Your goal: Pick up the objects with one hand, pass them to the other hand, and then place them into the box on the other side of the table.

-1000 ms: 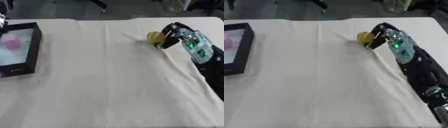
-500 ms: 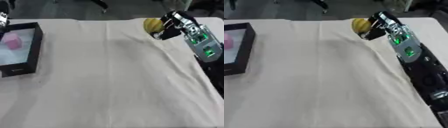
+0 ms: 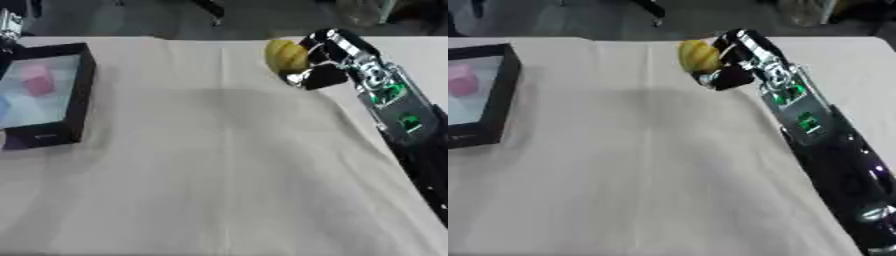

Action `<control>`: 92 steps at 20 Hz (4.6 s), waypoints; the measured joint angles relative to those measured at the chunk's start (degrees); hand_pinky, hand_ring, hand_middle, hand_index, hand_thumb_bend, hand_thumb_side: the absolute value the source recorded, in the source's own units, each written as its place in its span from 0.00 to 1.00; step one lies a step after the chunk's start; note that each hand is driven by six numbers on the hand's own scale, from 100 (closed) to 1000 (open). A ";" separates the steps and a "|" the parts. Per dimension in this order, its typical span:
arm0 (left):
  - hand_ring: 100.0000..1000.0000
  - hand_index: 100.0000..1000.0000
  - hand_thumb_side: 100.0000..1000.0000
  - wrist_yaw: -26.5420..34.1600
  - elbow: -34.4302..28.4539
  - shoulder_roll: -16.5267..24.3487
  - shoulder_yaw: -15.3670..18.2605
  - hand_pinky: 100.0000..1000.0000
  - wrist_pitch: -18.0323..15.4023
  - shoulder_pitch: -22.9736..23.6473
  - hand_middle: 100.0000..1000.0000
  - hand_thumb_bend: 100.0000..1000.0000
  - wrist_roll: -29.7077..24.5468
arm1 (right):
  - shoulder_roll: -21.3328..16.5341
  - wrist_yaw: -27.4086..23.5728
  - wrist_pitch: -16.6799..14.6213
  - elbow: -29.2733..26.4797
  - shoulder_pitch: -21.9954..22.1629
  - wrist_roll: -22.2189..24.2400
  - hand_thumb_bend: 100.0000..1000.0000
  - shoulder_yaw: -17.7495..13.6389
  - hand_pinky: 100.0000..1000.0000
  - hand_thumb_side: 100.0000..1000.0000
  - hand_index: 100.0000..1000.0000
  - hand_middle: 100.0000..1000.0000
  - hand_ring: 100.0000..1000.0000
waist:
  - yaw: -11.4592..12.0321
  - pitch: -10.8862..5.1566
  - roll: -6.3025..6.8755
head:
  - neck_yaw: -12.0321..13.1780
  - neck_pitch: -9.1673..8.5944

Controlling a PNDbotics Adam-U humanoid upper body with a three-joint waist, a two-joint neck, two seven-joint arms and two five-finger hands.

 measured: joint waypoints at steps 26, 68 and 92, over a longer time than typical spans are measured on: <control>0.67 0.79 0.54 -2.33 -8.11 15.15 -9.80 0.71 13.87 -7.89 0.63 0.41 -24.21 | 7.74 -3.04 -3.69 -7.87 2.72 -0.97 0.36 9.66 0.76 0.00 0.52 0.54 0.58 | 0.25 0.00 1.33 | 2.95 0.14; 0.78 0.85 0.50 -12.64 -9.92 17.37 -23.93 0.82 20.00 -16.84 0.75 0.54 -62.63 | 13.15 -4.85 -8.09 -6.68 1.64 -3.46 0.35 17.34 0.76 0.00 0.51 0.55 0.58 | 1.18 -0.01 1.93 | 2.84 1.04; 0.77 0.81 0.46 -28.16 -10.05 16.02 -22.51 0.80 17.22 -17.71 0.71 0.44 -67.10 | 9.99 -7.21 -5.51 -13.12 1.72 -4.03 0.35 18.00 0.75 0.00 0.50 0.54 0.57 | 1.25 0.00 1.93 | 2.82 1.10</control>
